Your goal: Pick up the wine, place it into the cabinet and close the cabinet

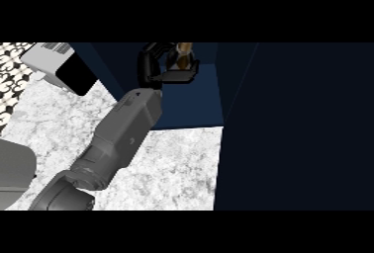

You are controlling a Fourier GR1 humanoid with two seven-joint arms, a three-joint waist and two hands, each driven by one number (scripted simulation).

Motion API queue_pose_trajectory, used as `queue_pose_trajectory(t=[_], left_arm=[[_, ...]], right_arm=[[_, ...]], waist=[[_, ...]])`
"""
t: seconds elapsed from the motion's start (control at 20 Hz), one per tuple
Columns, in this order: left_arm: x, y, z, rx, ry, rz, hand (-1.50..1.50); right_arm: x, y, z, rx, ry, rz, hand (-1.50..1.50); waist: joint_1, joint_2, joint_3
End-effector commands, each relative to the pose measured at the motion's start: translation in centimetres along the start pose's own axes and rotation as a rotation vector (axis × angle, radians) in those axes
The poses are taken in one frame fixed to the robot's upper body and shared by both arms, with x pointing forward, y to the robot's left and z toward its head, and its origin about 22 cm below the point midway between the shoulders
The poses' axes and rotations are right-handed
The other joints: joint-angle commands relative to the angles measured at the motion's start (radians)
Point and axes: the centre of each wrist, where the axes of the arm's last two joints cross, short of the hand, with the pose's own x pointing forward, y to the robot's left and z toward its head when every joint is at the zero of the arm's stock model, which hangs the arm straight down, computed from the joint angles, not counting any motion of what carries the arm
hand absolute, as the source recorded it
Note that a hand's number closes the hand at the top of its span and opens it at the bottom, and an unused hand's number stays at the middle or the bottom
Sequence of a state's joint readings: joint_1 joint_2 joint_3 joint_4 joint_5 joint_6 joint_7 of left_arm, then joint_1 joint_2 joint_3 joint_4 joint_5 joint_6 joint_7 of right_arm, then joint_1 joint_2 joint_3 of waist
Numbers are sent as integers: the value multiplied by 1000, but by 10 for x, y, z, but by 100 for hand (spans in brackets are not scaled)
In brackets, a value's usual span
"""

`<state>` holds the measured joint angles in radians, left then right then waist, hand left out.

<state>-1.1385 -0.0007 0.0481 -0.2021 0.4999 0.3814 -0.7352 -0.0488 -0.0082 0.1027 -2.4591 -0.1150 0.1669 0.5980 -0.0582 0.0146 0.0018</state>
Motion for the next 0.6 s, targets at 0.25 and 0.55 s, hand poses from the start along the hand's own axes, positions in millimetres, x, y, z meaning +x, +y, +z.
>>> queue_pose_trajectory(t=[0.25, 0.55], left_arm=[[-12, 8, 7, 57, 29, -64, 150], [-17, 23, 7, 49, 30, -137, -150]], right_arm=[[13, 1, 4, 17, -31, -22, -150], [11, 3, 5, 12, -35, -18, -150]], waist=[[-3, 6, -3], [-5, 8, -3]])
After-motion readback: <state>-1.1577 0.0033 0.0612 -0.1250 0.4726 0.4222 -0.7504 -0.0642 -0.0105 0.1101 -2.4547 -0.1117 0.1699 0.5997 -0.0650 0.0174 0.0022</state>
